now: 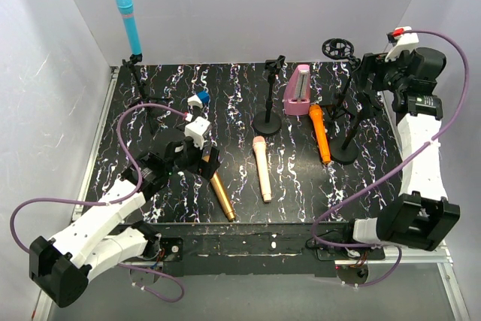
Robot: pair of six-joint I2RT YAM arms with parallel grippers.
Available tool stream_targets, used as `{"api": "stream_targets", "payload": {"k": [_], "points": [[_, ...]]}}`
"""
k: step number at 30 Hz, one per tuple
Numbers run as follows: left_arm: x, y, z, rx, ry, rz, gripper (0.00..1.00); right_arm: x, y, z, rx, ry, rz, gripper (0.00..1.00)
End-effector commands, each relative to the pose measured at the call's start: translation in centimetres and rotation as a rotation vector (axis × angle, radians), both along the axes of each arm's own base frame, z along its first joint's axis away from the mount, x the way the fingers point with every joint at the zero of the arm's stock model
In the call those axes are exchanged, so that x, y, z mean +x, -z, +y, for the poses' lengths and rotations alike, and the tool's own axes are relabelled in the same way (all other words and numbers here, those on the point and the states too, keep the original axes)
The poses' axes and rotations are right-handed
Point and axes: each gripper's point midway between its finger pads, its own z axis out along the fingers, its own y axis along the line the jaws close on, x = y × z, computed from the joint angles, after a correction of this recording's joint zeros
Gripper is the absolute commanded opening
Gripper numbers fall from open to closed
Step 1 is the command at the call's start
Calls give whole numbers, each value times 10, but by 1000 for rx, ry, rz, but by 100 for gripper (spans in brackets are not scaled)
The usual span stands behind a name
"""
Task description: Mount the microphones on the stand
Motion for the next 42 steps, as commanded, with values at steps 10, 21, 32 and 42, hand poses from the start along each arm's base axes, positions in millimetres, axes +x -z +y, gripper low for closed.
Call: {"api": "stream_targets", "payload": {"k": [10, 21, 32, 42], "points": [[4, -5, 5, 16, -2, -52, 98, 43, 8, -3, 1, -53, -25, 82], [4, -4, 6, 14, -7, -55, 98, 64, 27, 6, -4, -143, -116, 72], [7, -2, 10, 27, -36, -57, 98, 72, 43, 23, 50, -263, -144, 52], [6, -2, 11, 28, -36, -62, 98, 78, 57, 30, 31, -337, -185, 41]]}}
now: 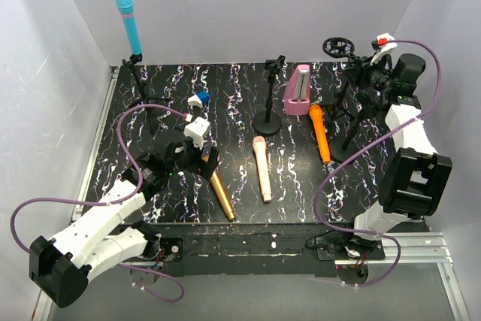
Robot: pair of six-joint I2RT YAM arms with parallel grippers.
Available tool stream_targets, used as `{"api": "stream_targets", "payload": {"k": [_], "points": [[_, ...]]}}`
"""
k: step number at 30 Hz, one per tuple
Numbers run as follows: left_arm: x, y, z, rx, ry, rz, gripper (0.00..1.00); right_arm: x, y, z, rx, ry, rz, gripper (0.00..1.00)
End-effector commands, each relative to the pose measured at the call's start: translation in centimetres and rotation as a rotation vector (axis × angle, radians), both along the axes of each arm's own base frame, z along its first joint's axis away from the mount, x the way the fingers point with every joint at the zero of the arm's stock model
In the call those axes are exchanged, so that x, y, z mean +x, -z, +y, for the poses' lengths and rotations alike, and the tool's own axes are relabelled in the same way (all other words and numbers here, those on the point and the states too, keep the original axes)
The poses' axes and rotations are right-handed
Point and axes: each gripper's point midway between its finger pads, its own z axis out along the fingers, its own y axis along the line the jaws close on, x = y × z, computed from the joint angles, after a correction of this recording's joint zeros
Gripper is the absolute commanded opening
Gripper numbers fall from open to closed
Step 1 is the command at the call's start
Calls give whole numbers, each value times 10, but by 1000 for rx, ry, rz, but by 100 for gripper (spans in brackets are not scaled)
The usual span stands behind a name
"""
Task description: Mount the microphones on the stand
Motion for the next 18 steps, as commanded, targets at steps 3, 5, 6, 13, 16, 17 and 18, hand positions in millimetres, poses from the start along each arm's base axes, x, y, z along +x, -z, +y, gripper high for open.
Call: {"api": "stream_targets", "payload": {"k": [3, 5, 6, 13, 16, 17, 18], "points": [[2, -5, 4, -7, -16, -31, 98, 6, -3, 4, -35, -72, -97, 36], [2, -4, 3, -5, -14, -29, 98, 7, -1, 5, -37, -82, -97, 31], [2, -3, 3, -4, -15, -26, 98, 7, 0, 4, -35, -87, -98, 29], [3, -2, 3, -1, -16, -22, 98, 2, -15, 7, -47, -121, -159, 1], [3, -2, 3, -1, -14, -23, 98, 3, -40, 6, -57, -110, -210, 1], [3, -1, 3, 0, -16, -21, 98, 3, -50, 5, -53, -107, -225, 1], [3, -2, 3, -2, -15, -22, 98, 3, -61, 5, -48, -105, -238, 1]]}}
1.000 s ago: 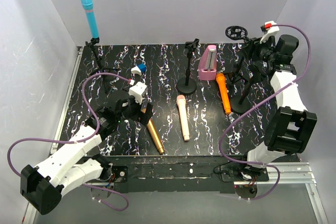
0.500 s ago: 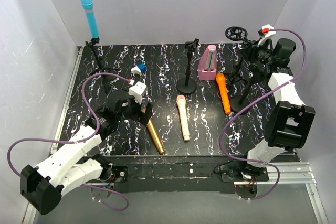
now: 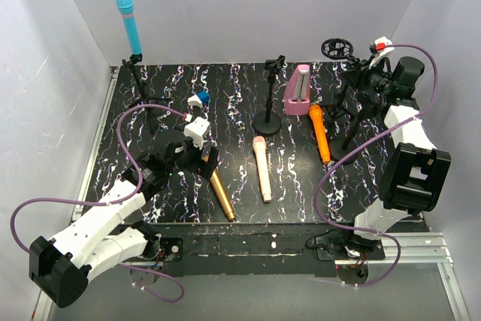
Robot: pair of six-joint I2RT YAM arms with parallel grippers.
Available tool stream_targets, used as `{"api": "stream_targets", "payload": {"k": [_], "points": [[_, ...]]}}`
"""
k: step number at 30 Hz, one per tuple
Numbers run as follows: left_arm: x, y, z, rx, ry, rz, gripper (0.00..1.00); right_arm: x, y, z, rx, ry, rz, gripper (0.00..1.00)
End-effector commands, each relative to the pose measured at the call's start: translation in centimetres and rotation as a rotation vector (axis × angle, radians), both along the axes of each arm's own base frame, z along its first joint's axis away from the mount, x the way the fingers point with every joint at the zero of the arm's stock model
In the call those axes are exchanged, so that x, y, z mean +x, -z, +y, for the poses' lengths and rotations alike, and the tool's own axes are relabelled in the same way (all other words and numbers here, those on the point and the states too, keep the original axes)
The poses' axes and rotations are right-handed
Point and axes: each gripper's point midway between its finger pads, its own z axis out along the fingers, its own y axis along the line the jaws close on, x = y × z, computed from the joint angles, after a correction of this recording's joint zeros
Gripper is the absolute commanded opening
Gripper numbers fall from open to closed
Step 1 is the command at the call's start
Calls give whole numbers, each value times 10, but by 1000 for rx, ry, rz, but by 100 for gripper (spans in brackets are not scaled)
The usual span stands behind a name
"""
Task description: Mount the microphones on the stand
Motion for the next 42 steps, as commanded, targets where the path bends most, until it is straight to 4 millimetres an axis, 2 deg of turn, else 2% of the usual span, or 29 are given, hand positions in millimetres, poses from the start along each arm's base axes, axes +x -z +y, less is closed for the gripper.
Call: {"api": "stream_targets", "payload": {"k": [1, 6, 10, 15, 23, 26, 29, 33, 37, 42], "points": [[3, -1, 2, -2, -11, -21, 98, 1, -85, 2, -21, -20, -210, 1], [3, -1, 2, -1, -11, -20, 98, -2, -130, 6, 20, -38, -249, 1], [3, -2, 2, -3, -11, -22, 98, -10, -159, 11, 77, -43, -239, 1], [3, -3, 2, -7, -9, -27, 98, -25, -169, 25, 117, -77, -228, 1], [3, -3, 2, -7, -9, -27, 98, -52, -210, 54, 191, -166, -237, 1], [2, -7, 3, -15, -14, -36, 98, -69, -220, 70, 200, -228, -228, 1], [5, -9, 7, -9, -43, -51, 98, -91, -222, 87, 193, -292, -207, 1], [5, -12, 8, -19, -52, -59, 98, -121, -209, 111, 172, -368, -150, 1], [5, -20, 8, -54, -68, -72, 98, -161, -181, 144, 116, -470, -81, 1], [0, -25, 7, -163, -144, -28, 98, -204, -147, 173, 55, -586, -28, 1]]}}
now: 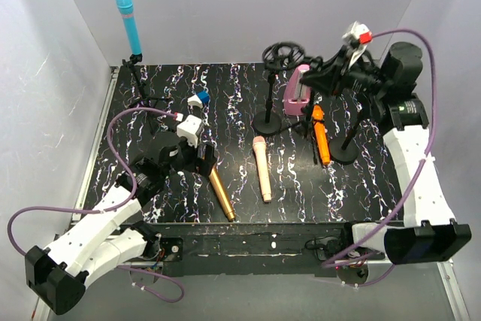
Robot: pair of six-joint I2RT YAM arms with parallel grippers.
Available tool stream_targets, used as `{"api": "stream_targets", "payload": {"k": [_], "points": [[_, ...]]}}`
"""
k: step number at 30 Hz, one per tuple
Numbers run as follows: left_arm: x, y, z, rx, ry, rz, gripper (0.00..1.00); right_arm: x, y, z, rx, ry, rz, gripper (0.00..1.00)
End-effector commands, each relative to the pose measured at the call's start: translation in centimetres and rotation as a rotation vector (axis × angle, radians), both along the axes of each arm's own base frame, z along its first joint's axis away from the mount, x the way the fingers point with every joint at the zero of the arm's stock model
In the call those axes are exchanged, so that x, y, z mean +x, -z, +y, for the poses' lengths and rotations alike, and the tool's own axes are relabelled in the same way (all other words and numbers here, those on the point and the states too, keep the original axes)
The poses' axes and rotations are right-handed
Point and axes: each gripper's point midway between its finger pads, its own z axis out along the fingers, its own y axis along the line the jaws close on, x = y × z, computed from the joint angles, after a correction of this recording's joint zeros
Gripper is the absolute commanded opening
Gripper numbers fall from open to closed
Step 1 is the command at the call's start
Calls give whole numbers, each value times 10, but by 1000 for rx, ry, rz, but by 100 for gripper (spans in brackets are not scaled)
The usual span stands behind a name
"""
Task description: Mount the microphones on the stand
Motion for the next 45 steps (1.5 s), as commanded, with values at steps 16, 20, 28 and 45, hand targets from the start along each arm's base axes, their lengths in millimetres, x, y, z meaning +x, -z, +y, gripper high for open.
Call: {"api": "stream_targets", "payload": {"k": [16, 20, 28, 45], "points": [[-34, -3, -11, -412, -172, 217, 98, -38, 140, 32, -143, -135, 66, 1], [-34, 1, -14, -425, -176, 240, 98, -50, 145, 30, -156, -155, 65, 1], [-33, 2, -22, -450, -154, 266, 98, -66, 113, 22, -113, -173, 73, 1], [-28, 39, -29, -455, -271, 439, 98, -48, 162, 15, -161, -106, 94, 1]]}}
